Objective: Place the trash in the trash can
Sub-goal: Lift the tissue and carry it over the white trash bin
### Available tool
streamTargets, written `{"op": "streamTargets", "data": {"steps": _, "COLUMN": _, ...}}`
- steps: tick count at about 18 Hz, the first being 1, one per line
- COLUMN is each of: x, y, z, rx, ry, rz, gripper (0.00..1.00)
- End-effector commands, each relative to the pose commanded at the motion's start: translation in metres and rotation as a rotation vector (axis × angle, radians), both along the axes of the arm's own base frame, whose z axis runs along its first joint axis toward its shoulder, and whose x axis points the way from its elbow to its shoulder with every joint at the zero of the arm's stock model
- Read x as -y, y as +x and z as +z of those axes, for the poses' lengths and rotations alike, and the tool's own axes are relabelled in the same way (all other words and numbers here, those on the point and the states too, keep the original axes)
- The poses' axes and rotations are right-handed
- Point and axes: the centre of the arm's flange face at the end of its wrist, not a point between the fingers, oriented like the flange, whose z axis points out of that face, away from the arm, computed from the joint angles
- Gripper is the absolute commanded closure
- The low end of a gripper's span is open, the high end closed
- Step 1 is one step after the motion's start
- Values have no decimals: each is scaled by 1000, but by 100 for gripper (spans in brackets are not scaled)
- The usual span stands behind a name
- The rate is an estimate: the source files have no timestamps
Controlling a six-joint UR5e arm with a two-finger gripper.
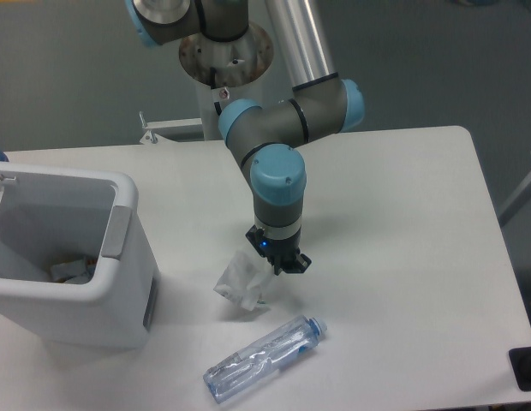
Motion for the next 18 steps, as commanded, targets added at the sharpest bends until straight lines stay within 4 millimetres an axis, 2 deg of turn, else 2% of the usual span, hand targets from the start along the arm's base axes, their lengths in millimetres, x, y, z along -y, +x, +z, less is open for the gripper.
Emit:
{"op": "streamTargets", "data": {"steps": 4, "x": -10, "y": -15, "z": 44, "rx": 41, "ry": 149, "rz": 108, "gripper": 100}}
{"op": "streamTargets", "data": {"steps": 7, "x": -5, "y": -17, "z": 77, "rx": 55, "ry": 238, "rz": 126, "gripper": 100}}
{"op": "streamTargets", "data": {"steps": 11, "x": -4, "y": 2, "z": 127, "rx": 75, "ry": 358, "rz": 130, "gripper": 100}}
{"op": "streamTargets", "data": {"steps": 13, "x": -9, "y": 12, "z": 159, "rx": 93, "ry": 435, "rz": 129, "gripper": 100}}
{"op": "streamTargets", "data": {"steps": 15, "x": -11, "y": 21, "z": 180, "rx": 109, "ry": 488, "rz": 120, "gripper": 100}}
{"op": "streamTargets", "data": {"steps": 18, "x": -15, "y": 49, "z": 215, "rx": 111, "ry": 547, "rz": 94, "gripper": 100}}
